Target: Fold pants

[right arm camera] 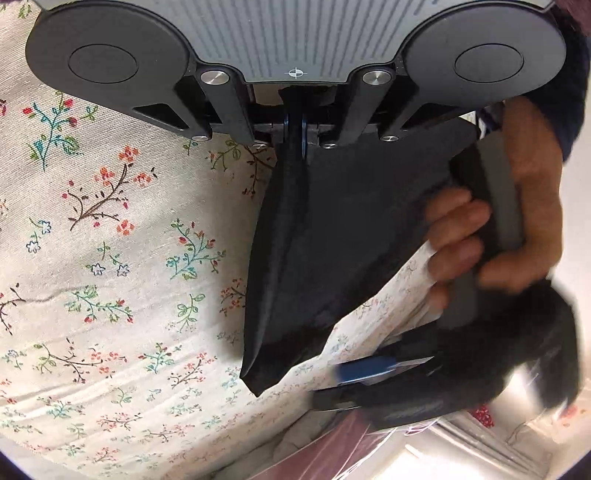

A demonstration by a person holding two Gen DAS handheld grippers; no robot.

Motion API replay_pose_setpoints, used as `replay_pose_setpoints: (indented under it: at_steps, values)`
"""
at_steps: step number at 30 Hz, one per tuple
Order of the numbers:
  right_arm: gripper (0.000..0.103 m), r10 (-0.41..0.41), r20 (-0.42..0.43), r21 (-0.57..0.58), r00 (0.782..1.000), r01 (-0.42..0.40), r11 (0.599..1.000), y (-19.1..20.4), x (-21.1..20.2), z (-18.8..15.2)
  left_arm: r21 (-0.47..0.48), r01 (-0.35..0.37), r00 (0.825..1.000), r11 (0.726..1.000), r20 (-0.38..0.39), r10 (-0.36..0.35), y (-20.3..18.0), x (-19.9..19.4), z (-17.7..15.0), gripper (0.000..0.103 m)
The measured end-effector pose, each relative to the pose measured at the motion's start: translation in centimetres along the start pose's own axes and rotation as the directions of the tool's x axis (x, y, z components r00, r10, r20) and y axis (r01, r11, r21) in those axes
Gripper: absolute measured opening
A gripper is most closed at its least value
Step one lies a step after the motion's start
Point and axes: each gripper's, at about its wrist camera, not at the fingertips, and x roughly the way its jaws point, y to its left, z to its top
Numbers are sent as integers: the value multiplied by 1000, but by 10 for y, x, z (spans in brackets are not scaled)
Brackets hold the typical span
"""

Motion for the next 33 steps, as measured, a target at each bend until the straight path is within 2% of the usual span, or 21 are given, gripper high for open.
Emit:
replay_pose_setpoints:
  at_steps: [6, 8, 9, 10, 11, 14, 17, 19, 22, 28, 33]
  values:
    - [6, -22, 8, -6, 1000, 22, 1000, 7, 0, -2, -146, -128, 992, 981, -2, 129, 89, -28, -31, 80]
    - [6, -31, 7, -4, 1000, 31, 1000, 6, 0, -1, -207, -182, 983, 961, -47, 176, 114, -31, -44, 80]
    - [6, -35, 9, -5, 999, 35, 999, 7, 0, -1, -230, -228, 973, 946, -95, 211, 127, -28, -53, 80]
    - [6, -39, 11, -8, 999, 39, 999, 8, 1, -1, -236, -266, 962, 935, -132, 241, 132, -24, -59, 80]
    - [6, -45, 14, -13, 999, 45, 999, 8, 2, -1, -215, -284, 955, 934, -152, 256, 134, -19, -66, 78]
    - [6, -57, 24, -37, 998, 58, 998, 15, 0, -2, -116, -308, 946, 944, -144, 291, 119, -10, -64, 78]
    - [6, -71, 30, -24, 997, 72, 997, 18, 0, -3, -133, -282, 954, 950, -148, 262, 107, 2, -48, 79]
    - [6, -72, 40, -22, 997, 73, 997, 19, -1, -2, -119, -305, 940, 945, -198, 279, 102, 19, -46, 80]
    - [6, -68, 55, -10, 996, 68, 998, 20, -2, 1, -47, -368, 919, 929, -169, 355, 90, 24, -62, 80]
    - [6, -68, 77, -1, 995, 68, 998, 19, -7, 1, 70, -421, 897, 905, -120, 426, 56, -24, -100, 80]
    - [6, -68, 84, -2, 994, 68, 998, 20, -10, 1, 121, -399, 907, 909, -94, 410, 30, -72, -149, 82]
